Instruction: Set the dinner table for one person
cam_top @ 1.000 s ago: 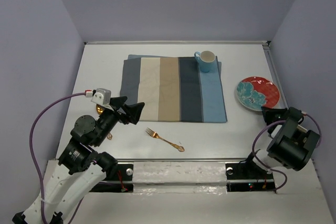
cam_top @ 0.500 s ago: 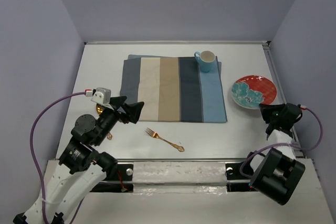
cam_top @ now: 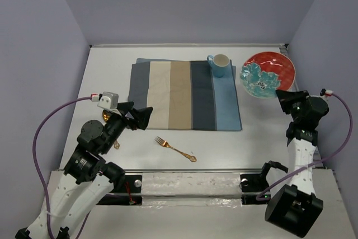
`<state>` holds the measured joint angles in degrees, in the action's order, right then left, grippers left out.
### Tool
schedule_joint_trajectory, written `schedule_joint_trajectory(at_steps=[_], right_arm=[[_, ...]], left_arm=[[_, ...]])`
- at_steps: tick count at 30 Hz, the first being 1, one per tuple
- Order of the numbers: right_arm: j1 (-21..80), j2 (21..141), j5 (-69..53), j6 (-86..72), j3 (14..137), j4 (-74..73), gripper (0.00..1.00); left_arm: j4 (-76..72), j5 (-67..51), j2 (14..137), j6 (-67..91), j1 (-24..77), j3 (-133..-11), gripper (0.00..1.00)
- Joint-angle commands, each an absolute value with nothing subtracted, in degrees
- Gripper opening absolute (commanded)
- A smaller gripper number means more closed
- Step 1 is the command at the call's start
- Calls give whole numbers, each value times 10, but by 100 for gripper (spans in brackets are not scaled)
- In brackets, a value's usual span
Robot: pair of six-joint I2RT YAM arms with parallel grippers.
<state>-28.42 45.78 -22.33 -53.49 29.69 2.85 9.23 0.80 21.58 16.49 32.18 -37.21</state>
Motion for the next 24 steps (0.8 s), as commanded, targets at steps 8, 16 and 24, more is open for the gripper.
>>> schedule_joint_trajectory(at_steps=[8, 16, 24], right_arm=[[90, 614, -174, -561, 445, 227, 0], [258, 851, -124, -598, 536, 358, 0], [282, 982, -104, -652, 562, 446, 0]], left_arm=[[61, -14, 235, 161, 285, -381, 99], [61, -17, 241, 162, 262, -381, 99], [60, -23, 251, 162, 257, -381, 99]])
